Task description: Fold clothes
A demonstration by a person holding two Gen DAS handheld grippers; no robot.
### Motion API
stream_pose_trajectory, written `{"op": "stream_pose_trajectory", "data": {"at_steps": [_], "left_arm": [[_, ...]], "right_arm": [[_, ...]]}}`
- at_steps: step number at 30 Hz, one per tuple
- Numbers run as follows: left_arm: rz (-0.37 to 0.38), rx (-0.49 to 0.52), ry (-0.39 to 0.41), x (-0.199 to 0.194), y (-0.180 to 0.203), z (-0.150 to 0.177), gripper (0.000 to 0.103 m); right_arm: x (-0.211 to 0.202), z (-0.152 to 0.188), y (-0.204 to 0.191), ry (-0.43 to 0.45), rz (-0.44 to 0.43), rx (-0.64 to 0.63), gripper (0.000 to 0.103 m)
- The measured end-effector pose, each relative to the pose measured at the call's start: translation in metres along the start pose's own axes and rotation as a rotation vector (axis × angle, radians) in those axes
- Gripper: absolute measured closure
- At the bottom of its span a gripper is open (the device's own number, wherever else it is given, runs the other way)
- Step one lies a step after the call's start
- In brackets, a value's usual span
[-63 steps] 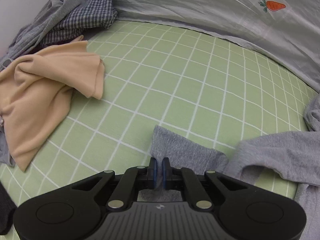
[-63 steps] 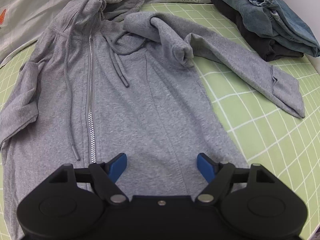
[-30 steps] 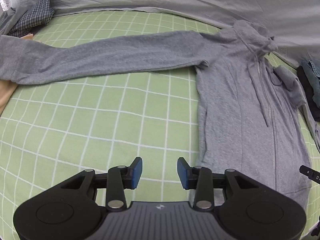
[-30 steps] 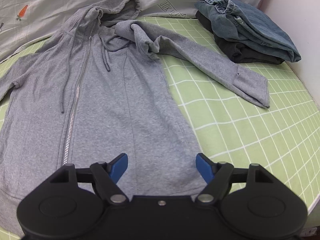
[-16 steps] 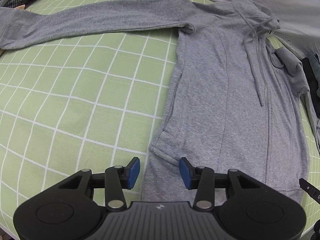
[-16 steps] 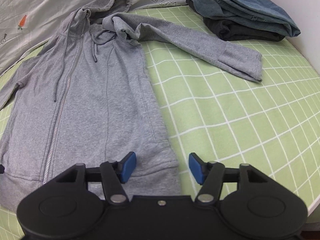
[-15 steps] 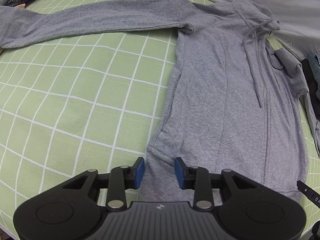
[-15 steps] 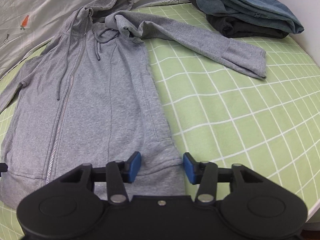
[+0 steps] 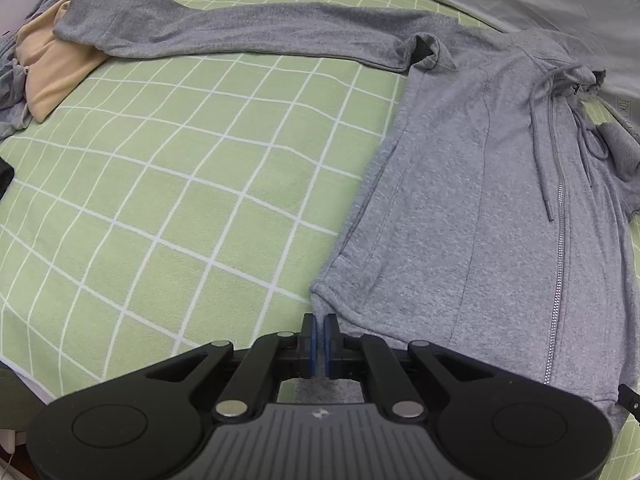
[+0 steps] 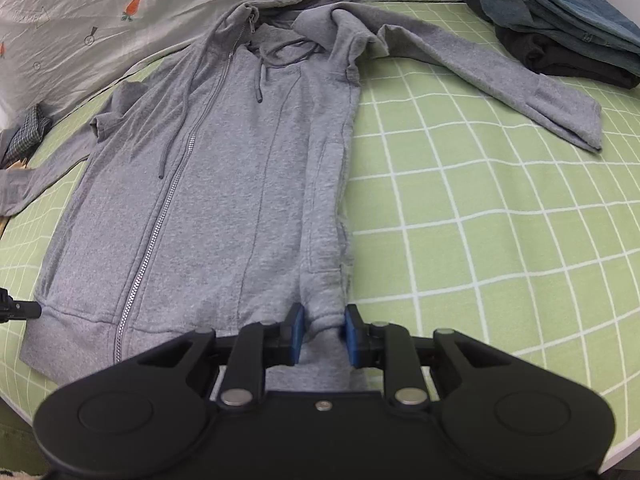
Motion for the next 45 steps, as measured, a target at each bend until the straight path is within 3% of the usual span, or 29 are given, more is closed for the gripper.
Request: {"op": "stream_pose_trajectory", "data": {"at_steps": [6, 11, 14, 16, 18, 20, 22, 27, 33, 42, 45], "left_arm": [[-0.027, 0.001, -0.022, -0.008, -0.021, 0.027, 0.098], [-0.053, 0.027, -0.032, -0.014, -0.028, 0.046, 0.098], [-0.095, 0.074, -0.046, -0.016, -0.025, 0.043, 0.092], [-0.123, 0.105, -0.056, -0.017, -0.022, 0.041, 0.085], [-0.148, 0.124, -0.050, -0.024, -0.019, 0.034, 0.079], [-0.158, 0.161, -0.020, -0.031, -0.012, 0.028, 0.077], [-0.158, 0.195, 0.004, -0.033, -0.003, 0.022, 0.061], [-0.129, 0.268, 0.043, -0.030, 0.023, 0.009, 0.036], [-0.072, 0.300, 0.039, -0.018, 0.055, -0.013, 0.036], [-0.050, 0.317, 0.045, 0.009, 0.116, -0.071, 0.036], [-0.058, 0.323, 0.034, 0.020, 0.133, -0.091, 0.036]], "right_arm": [[-0.005, 0.012, -0.004, -0.038, -0.043, -0.037, 0.084], [-0.013, 0.012, 0.008, -0.040, -0.026, -0.019, 0.084], [-0.013, 0.010, 0.005, -0.034, 0.017, -0.042, 0.072], [-0.012, 0.006, 0.003, -0.034, 0.058, -0.064, 0.049], [-0.014, -0.001, 0.002, -0.013, 0.110, -0.087, 0.033], [-0.015, -0.009, 0.004, 0.023, 0.134, -0.093, 0.026], [-0.014, -0.017, 0.010, 0.047, 0.134, -0.074, 0.016], [0.002, -0.032, 0.026, 0.046, 0.152, -0.027, 0.005], [0.021, -0.056, 0.046, 0.027, 0.167, 0.004, 0.002], [0.022, -0.122, 0.106, 0.163, 0.224, 0.138, 0.002], [0.025, -0.149, 0.138, 0.194, 0.249, 0.218, 0.009]]}}
Point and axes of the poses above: each gripper's, at about its wrist camera, not at the fingertips, and x roughly the way its jaws point, y to its right, z to its underside, the point moved 4 cm from there along x, roughly the way its jaws point, and after that the axes turned 11 degrees about -z, right-handed, at the moved point
